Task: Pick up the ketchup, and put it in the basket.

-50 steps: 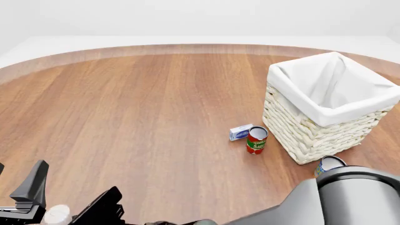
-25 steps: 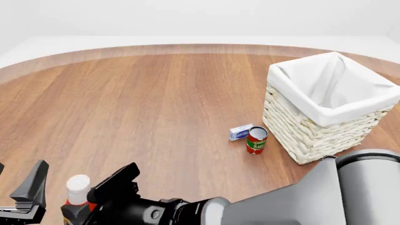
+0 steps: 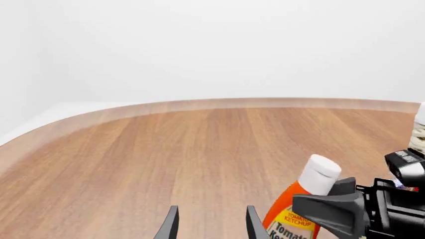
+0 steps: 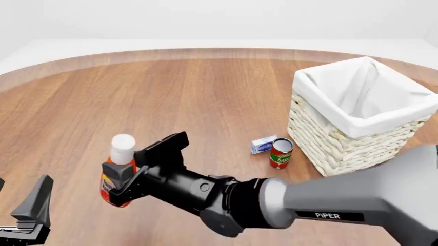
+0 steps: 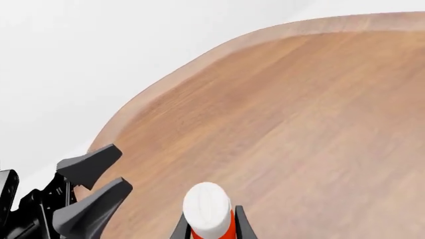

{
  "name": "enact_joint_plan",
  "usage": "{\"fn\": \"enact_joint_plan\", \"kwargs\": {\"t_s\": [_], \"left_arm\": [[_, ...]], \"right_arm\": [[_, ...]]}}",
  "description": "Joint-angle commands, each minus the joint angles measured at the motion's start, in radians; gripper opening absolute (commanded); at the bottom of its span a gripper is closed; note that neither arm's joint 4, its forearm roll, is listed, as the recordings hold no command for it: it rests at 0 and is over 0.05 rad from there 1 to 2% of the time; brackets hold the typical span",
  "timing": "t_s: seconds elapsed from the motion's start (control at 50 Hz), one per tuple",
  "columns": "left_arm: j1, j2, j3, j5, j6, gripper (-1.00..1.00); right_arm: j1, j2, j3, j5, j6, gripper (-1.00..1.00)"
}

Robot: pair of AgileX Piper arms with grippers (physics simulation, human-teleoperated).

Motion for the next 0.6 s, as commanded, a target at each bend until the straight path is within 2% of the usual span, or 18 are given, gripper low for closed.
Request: {"fn": "enact_joint_plan", "kwargs": {"t_s": [0.02, 0.4, 0.54, 0.58, 0.6], "left_arm": [[0.0, 0.0, 0.0, 0.0, 0.0, 1.0], [0.0, 0.0, 0.0, 0.0, 0.0, 1.0], [0.0, 0.0, 0.0, 0.0, 0.0, 1.0], [0.0, 0.0, 0.0, 0.0, 0.0, 1.0], [0.0, 0.0, 0.0, 0.0, 0.0, 1.0]], "right_arm": [[-0.087, -0.083, 0.043, -0.038, -0.009, -1.0], [-0.22, -0.202, 0.137, -0.105, -0.004, -1.0], [-0.261, -0.269, 0.18, -0.122, -0.026, -1.0], [-0.27, -0.293, 0.192, -0.123, -0.046, -1.0], [-0.27, -0.301, 0.191, -0.115, -0.073, -1.0]]}}
